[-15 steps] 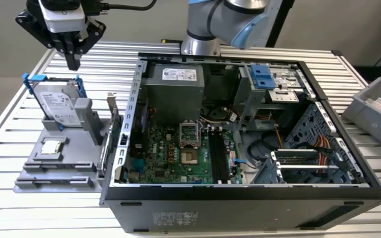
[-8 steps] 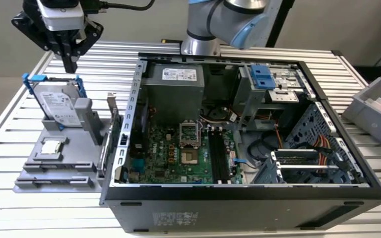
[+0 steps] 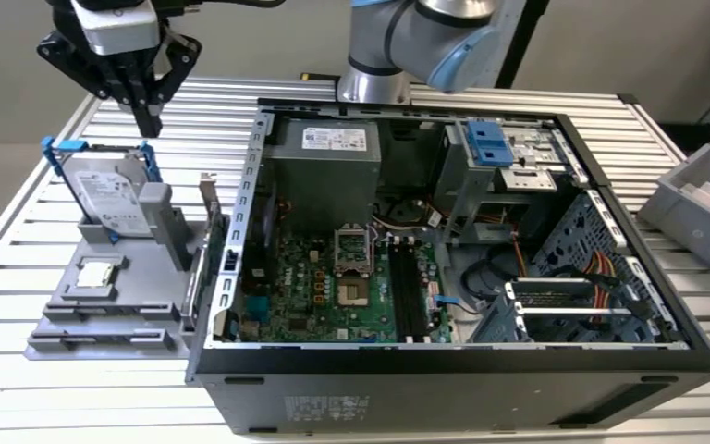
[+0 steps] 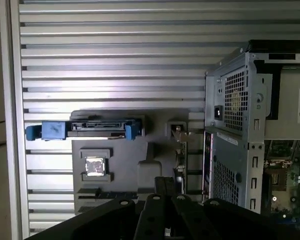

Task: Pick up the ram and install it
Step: 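Reach for the ram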

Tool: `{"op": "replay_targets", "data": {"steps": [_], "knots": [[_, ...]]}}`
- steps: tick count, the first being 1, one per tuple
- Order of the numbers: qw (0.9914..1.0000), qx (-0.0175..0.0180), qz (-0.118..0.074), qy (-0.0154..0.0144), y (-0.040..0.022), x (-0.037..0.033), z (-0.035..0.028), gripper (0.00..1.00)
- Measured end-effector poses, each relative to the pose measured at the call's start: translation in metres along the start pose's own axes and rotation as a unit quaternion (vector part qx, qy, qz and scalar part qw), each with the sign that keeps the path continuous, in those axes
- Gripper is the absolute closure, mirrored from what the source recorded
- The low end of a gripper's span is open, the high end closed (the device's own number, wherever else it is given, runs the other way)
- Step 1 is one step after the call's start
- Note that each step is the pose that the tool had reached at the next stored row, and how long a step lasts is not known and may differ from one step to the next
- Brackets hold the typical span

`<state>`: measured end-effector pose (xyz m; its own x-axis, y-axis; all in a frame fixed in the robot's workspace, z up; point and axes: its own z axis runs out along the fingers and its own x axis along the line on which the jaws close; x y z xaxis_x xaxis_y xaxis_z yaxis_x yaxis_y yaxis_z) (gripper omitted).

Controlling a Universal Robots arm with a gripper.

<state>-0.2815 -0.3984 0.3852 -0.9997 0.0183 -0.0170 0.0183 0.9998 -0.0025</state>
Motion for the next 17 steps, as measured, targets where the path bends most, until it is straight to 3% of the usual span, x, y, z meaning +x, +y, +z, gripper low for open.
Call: {"op": "replay_targets", "data": {"steps": [2,3,4,5,9,10,11,13,15,16,17], "knots": [[0.99991,-0.002,0.0,-0.0133,0.0,0.0043,0.0,1.0],[0.99983,-0.0027,0.0,-0.0183,0.0,0.0065,-0.0001,1.0],[0.99978,-0.0028,0.0,-0.021,0.0003,0.0088,-0.0001,1.0],[0.99974,-0.0028,0.0,-0.0226,0.0006,0.0114,-0.0002,1.0],[0.99972,-0.0051,0.0,-0.023,0.0007,0.019,-0.0003,1.0],[0.99971,-0.0078,0.0,-0.0227,0.0007,0.0204,-0.0003,1.0],[0.99974,-0.0107,0.0,-0.0202,0.0006,0.0216,-0.0004,1.0],[0.99982,-0.0162,0.001,-0.0097,0.0007,0.0236,-0.0002,1.0],[0.99981,-0.0191,0.001,0.0023,0.0007,0.0257,-0.0004,1.0],[0.9998,-0.0193,0.001,0.0049,0.0006,0.0269,-0.0005,1.0],[0.9998,-0.0193,0.0,0.005,0.0006,0.0278,-0.0005,1.0]]}}
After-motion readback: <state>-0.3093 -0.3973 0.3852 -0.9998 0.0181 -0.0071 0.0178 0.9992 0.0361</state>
